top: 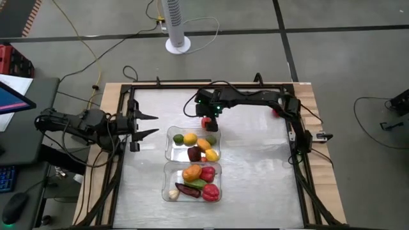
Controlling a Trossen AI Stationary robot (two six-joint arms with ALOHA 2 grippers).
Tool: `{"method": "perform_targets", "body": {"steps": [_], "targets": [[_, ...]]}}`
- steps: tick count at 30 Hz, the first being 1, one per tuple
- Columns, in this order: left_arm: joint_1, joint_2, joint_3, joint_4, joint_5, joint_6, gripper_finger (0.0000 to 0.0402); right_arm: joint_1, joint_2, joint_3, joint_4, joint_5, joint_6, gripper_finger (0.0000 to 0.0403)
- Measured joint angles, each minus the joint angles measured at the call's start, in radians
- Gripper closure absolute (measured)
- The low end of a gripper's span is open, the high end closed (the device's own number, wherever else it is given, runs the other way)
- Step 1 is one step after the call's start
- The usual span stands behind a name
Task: Sort produce into baskets
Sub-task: Put the pumpkin into the bottom transparent bin
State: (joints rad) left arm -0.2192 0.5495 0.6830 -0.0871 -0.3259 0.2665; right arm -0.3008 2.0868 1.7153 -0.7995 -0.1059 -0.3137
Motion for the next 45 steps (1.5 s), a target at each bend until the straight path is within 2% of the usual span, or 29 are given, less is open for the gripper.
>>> {"method": "perform_targets", "body": {"steps": [9, 19, 26, 30, 35, 39, 42, 45], "targets": [[0.000, -0.001, 0.000, -0.034, 0.001, -0.018, 0.0223, -0.015, 0.014, 0.000, -0.050, 0.001, 0.014, 0.0044], [0.000, -0.001, 0.000, -0.030, 0.001, -0.018, 0.0223, -0.029, 0.013, 0.001, -0.067, 0.052, 0.025, 0.0132], [0.000, -0.001, 0.000, -0.029, 0.001, -0.018, 0.0223, -0.020, 0.013, 0.010, -0.080, 0.057, 0.025, 0.0148], [0.000, -0.001, 0.000, -0.029, 0.001, -0.019, 0.0223, -0.013, 0.013, 0.058, -0.124, 0.068, 0.024, 0.0149], [0.000, -0.001, 0.000, -0.029, 0.001, -0.019, 0.0223, 0.005, 0.007, 0.177, -0.232, 0.129, 0.025, 0.0150], [0.000, -0.001, 0.000, -0.031, 0.000, -0.019, 0.0223, 0.048, 0.006, 0.286, -0.350, 0.135, 0.039, 0.0150], [0.000, -0.001, 0.000, -0.032, -0.002, -0.019, 0.0223, 0.103, 0.005, 0.351, -0.416, 0.072, 0.066, 0.0151], [0.000, -0.001, 0.000, -0.032, -0.002, -0.019, 0.0223, 0.169, 0.005, 0.395, -0.472, -0.100, 0.107, 0.0151]]}}
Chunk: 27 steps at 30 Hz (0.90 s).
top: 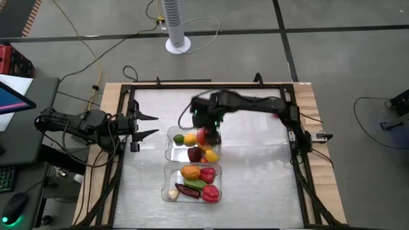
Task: Sort produce into baskets
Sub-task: Put the pumpkin into the bottom transparent bin, then put the tomato into the bottom transparent bin
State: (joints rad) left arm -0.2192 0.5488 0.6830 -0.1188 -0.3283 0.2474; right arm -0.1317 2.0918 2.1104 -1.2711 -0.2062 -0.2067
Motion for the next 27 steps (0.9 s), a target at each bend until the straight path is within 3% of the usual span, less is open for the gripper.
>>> {"method": "perform_targets", "body": {"steps": [2, 4, 8, 13, 17, 27], "targets": [[0.000, 0.000, 0.000, 0.001, 0.000, -0.001, 0.0223, 0.052, -0.001, 0.005, -0.006, -0.096, 0.024, 0.0151], [0.000, 0.000, 0.000, 0.002, -0.001, -0.006, 0.0223, 0.115, -0.001, 0.004, -0.016, -0.114, 0.048, 0.0151], [0.000, 0.000, 0.000, 0.003, -0.001, -0.008, 0.0223, 0.240, 0.003, -0.004, -0.009, -0.090, 0.082, 0.0151], [0.000, 0.001, 0.000, 0.004, -0.001, -0.025, 0.0223, 0.352, 0.009, -0.006, 0.047, 0.027, 0.177, 0.0144], [0.000, 0.001, 0.000, 0.005, -0.001, -0.031, 0.0223, 0.387, 0.008, -0.006, 0.088, 0.100, 0.252, 0.0115], [0.000, 0.001, 0.000, -0.003, -0.001, -0.035, 0.0223, 0.400, 0.005, 0.004, 0.002, 0.103, 0.338, 0.0037]]}}
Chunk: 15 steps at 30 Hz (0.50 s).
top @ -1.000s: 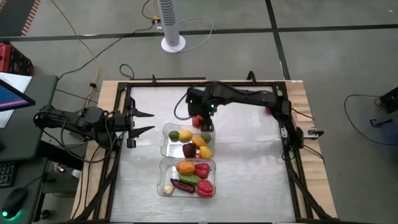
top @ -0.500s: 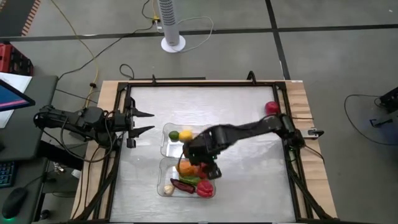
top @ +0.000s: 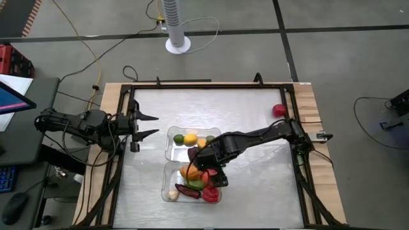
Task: Sort produce into baskets
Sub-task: Put the tomato into the bottom transparent bin
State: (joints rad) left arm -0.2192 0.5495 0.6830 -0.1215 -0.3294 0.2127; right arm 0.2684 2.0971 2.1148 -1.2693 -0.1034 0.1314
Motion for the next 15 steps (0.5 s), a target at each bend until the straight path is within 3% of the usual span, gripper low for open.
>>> {"method": "perform_targets", "body": {"steps": [7, 11, 15], "targets": [[0.000, 0.000, 0.000, -0.001, 0.000, -0.016, 0.0223, -0.032, -0.021, 0.004, -0.282, 0.238, 0.064, 0.0040], [0.000, 0.000, 0.000, -0.020, 0.001, -0.030, 0.0223, -0.062, -0.089, -0.057, -0.286, 0.297, 0.086, 0.0044], [0.000, 0.000, 0.000, -0.038, 0.000, -0.037, 0.0223, -0.097, -0.215, -0.230, -0.245, 0.343, 0.128, 0.0046]]}}
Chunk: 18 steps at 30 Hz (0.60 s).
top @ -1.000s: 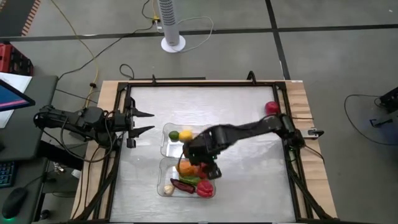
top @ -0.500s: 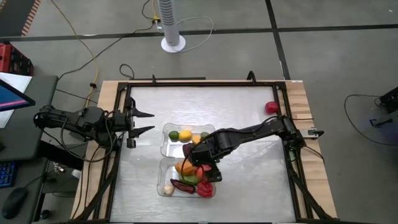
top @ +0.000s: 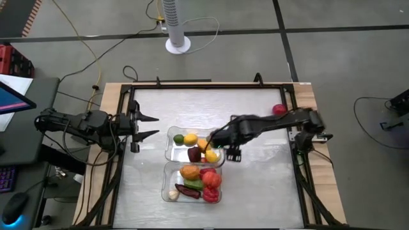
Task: Sort produce into baskets
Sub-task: Put the tomato into the bottom transparent bin
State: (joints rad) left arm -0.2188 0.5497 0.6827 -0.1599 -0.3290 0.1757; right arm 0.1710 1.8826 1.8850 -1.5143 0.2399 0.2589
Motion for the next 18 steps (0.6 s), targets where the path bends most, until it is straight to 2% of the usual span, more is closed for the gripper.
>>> {"method": "perform_targets", "body": {"steps": [5, 11, 14, 18], "targets": [[0.000, 0.000, 0.000, 0.001, 0.000, -0.001, 0.0223, -0.086, -0.236, -0.330, 0.157, 0.058, 0.080, 0.0046], [0.000, 0.000, 0.000, 0.016, 0.000, 0.000, 0.0223, -0.279, -0.488, -0.720, 0.307, 0.158, 0.159, 0.0046], [0.000, 0.000, 0.000, 0.027, 0.000, 0.006, 0.0223, -0.412, -0.552, -0.848, 0.325, 0.190, 0.158, 0.0046], [0.000, 0.000, 0.000, 0.036, 0.000, 0.006, 0.0223, -0.593, -0.576, -0.951, 0.342, 0.192, 0.106, 0.0043]]}}
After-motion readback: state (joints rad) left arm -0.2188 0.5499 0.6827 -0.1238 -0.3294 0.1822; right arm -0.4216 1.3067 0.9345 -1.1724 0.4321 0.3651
